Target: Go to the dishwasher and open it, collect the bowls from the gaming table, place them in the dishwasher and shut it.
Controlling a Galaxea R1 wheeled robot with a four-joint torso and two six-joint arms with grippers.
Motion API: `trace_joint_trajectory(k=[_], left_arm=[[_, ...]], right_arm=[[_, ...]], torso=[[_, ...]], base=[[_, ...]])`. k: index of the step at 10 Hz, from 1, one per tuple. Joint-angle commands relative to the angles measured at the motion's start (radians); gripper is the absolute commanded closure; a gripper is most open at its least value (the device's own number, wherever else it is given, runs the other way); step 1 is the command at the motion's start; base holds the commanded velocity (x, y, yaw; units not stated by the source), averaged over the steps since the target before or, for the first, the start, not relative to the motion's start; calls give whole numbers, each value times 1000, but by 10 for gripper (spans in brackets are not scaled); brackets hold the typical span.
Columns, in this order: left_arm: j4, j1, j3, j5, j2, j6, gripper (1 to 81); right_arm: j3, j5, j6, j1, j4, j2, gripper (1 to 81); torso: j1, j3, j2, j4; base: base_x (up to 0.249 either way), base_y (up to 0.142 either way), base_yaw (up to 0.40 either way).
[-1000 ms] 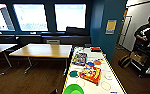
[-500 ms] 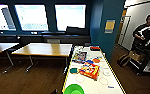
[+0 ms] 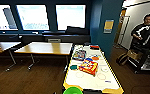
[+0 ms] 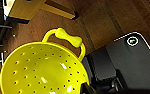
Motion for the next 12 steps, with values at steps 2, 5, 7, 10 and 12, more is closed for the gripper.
trace_joint_trajectory(k=[2,5,7,10,12], left_arm=[[10,-43,-15,-12,-9,35,811],[10,29,-49,-30,15,72,811],[10,90,-95,-41,61,111,811],[9,159,-184,-56,129,156,811],[10,185,-205,-56,147,177,811]], right_arm=[[-118,-97,-6,64,-20,68,811],[-237,-109,-9,55,-34,146,811],[-380,-170,-9,54,-49,241,811],[-556,-218,-17,49,-66,352,811],[-674,-228,-15,41,-92,425,811]], torso=[[-1,0,0,0],[-1,0,0,0],[-2,0,0,0],[-3,0,-1,0],[-4,1,-2,0]], base=[[-182,0,0],[-182,0,0],[-169,0,0],[-87,0,0],[0,0,0]])
